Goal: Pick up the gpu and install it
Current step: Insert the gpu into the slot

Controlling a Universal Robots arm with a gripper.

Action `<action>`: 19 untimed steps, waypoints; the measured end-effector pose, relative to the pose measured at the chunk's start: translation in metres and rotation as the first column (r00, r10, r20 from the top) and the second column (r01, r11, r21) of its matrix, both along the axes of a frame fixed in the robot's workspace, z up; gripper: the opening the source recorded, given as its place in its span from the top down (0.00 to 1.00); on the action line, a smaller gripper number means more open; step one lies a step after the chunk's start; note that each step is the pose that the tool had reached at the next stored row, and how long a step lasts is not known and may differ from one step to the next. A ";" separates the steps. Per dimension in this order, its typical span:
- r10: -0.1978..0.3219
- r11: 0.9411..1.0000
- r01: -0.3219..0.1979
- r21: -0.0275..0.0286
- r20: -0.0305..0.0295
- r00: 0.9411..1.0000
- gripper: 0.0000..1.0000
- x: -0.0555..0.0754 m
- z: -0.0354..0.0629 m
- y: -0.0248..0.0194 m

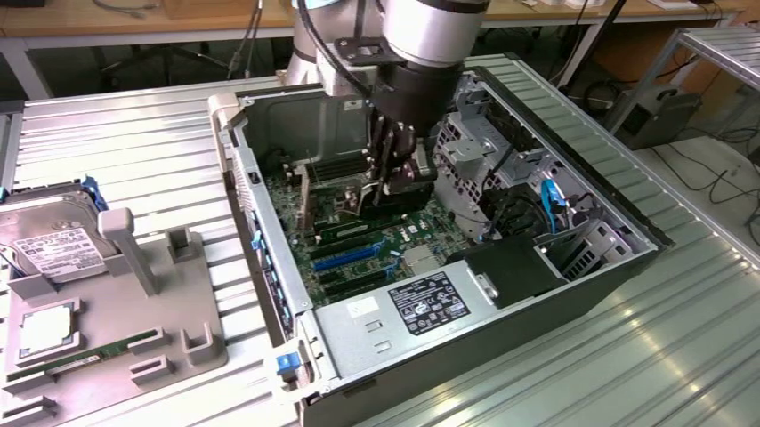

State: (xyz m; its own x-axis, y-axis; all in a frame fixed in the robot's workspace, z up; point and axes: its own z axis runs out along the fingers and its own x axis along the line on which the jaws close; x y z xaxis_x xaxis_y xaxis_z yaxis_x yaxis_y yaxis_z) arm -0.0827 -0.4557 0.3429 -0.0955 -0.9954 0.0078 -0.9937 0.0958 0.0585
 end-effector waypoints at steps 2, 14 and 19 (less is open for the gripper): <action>0.041 0.999 -0.041 0.000 0.020 0.999 0.74 -0.020 -0.0203 -0.0044; 0.078 0.997 -0.078 0.003 0.034 0.996 0.74 -0.024 -0.0389 -0.0044; 0.077 0.997 -0.078 0.012 0.034 0.996 0.74 -0.024 -0.0456 -0.0053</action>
State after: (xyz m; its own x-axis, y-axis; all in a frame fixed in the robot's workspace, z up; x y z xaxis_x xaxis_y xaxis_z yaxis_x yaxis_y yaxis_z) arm -0.1068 -0.4610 0.2973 -0.0181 -0.9998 -0.0075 -0.9995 0.0179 0.0254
